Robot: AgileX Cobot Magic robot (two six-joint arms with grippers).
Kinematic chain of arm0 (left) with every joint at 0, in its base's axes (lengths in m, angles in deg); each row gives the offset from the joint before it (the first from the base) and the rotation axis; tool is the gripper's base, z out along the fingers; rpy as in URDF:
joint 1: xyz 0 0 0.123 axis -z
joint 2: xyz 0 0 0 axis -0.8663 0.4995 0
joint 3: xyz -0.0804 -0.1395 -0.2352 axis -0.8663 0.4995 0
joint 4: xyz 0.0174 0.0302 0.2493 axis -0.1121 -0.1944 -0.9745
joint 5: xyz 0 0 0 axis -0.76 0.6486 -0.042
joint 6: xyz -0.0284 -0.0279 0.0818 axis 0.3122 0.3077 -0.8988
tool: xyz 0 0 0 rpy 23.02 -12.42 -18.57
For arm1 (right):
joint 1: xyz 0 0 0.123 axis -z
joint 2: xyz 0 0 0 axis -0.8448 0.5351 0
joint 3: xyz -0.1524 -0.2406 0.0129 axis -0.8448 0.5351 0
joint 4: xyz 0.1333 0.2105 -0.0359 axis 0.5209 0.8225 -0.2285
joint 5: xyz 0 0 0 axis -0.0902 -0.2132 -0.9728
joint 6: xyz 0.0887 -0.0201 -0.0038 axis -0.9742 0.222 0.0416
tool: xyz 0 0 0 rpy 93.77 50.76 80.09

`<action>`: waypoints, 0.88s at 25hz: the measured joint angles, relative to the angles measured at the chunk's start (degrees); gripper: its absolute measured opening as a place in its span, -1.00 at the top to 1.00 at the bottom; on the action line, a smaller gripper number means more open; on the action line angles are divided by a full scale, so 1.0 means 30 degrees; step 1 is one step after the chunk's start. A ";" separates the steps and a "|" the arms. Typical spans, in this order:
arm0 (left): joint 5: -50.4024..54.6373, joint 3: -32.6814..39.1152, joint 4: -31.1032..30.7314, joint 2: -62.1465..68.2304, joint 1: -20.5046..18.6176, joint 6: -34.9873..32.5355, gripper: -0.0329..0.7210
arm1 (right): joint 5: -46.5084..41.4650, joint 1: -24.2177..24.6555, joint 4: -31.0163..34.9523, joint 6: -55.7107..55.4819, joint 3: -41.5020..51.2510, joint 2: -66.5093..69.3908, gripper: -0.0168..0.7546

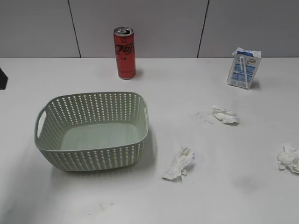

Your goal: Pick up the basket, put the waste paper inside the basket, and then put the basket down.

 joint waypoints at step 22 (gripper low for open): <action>-0.0590 -0.3969 -0.0454 1.3305 0.2110 0.3374 -0.55 | 0.0000 0.0000 0.0000 0.0000 0.0000 0.0000 -0.23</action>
